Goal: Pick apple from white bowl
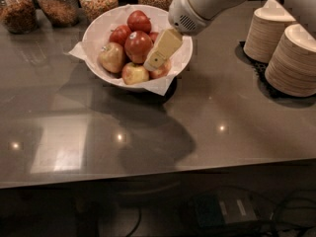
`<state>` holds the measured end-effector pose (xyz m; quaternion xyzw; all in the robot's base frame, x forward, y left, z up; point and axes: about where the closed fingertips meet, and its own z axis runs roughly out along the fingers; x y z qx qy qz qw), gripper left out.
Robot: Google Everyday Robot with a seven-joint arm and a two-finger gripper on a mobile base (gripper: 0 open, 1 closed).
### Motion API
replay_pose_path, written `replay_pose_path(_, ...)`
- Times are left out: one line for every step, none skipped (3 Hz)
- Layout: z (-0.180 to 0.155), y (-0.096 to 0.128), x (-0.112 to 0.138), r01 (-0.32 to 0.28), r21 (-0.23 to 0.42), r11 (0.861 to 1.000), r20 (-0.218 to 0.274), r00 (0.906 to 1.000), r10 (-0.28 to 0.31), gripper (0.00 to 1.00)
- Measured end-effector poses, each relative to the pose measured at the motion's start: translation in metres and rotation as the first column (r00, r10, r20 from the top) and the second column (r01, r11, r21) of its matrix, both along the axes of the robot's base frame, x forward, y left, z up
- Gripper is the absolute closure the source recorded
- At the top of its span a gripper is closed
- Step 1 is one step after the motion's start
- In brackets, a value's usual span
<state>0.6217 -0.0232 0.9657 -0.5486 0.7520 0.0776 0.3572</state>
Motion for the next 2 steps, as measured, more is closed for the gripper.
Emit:
replay_pose_path(-0.004,0.016,0.01,0.004,0.048,0.999,0.004,1.0,-0.005,0.0)
replay_pose_path(-0.012,0.027,0.018,-0.002,0.104,0.995,-0.005,1.0,0.003,0.0)
